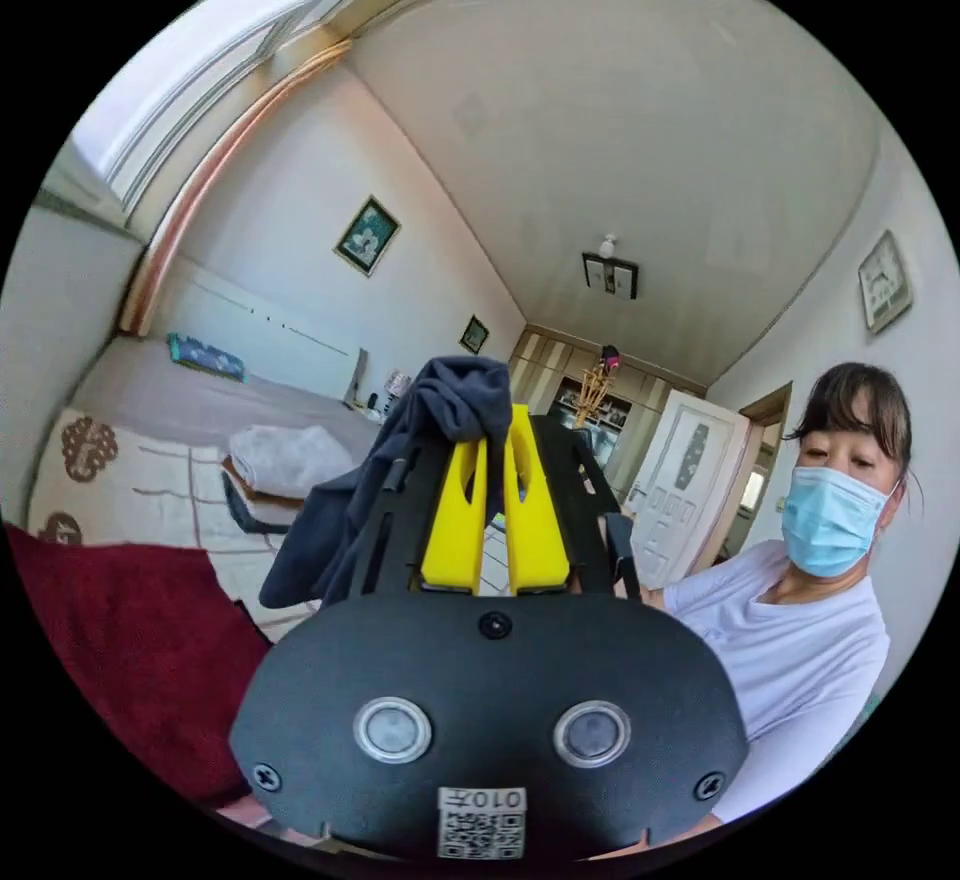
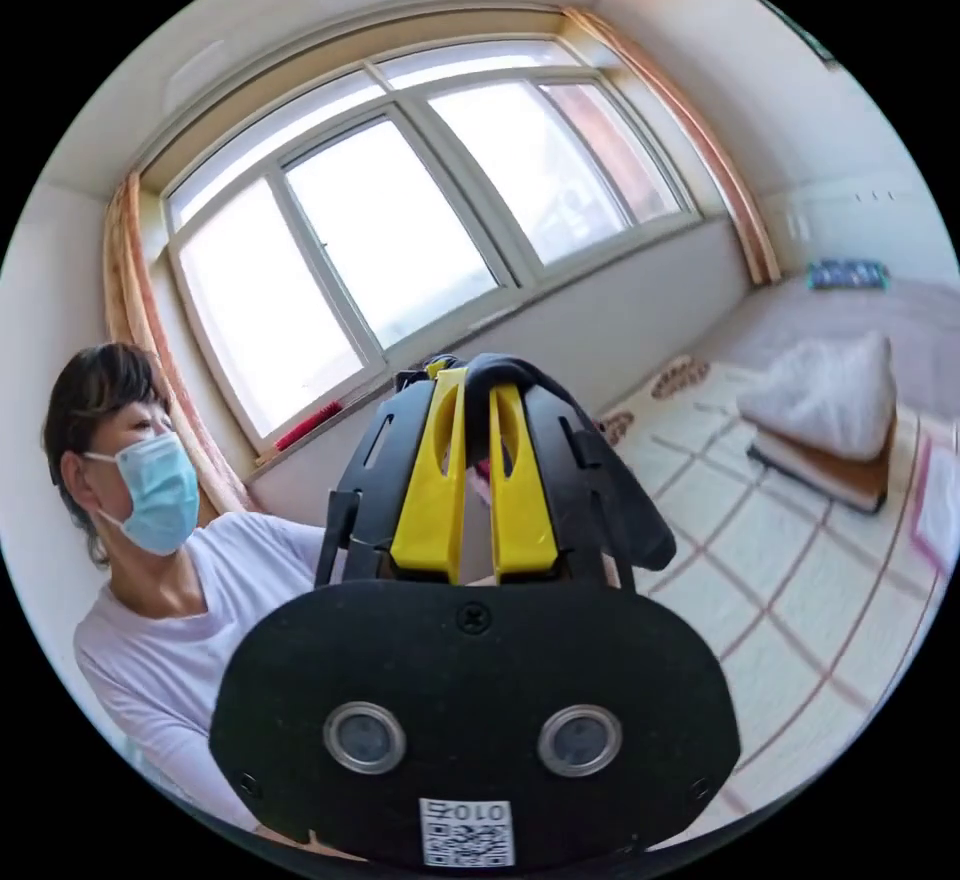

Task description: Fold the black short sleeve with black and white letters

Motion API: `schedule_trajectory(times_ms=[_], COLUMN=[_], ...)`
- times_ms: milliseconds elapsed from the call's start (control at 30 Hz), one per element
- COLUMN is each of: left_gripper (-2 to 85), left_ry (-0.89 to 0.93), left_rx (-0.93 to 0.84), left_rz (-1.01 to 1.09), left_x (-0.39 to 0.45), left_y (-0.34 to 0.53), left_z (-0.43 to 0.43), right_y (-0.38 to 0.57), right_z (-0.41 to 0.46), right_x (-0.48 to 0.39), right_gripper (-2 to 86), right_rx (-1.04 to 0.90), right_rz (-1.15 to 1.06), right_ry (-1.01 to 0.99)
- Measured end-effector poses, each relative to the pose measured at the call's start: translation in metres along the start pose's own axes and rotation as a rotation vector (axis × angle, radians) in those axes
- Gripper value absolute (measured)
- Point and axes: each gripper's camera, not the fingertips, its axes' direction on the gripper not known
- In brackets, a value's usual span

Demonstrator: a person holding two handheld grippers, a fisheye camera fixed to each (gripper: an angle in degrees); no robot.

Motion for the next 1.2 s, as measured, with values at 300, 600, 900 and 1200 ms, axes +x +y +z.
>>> schedule_trajectory(times_ms=[300, 600, 900, 1200], left_gripper=[5.9, 5.6, 5.2, 5.2], left_ry=[-0.375, -0.245, -0.195, -0.200], left_rx=[-0.066, 0.075, 0.151, 0.172], left_rz=[-0.312, -0.560, -0.515, -0.533], left_x=[-0.146, -0.220, -0.230, -0.252], left_y=[0.006, 0.115, 0.094, 0.103], left_z=[-0.206, -0.297, -0.318, -0.350], right_y=[0.003, 0.026, -0.030, -0.049], right_z=[0.228, 0.268, 0.249, 0.259], right_x=[0.053, 0.066, 0.046, 0.034], right_gripper=[5.4, 5.4, 5.3, 5.4], right_rx=[-0.220, -0.382, -0.356, -0.390], right_rz=[0.366, 0.562, 0.499, 0.503], right_ry=[-0.176, -0.278, -0.256, -0.266])
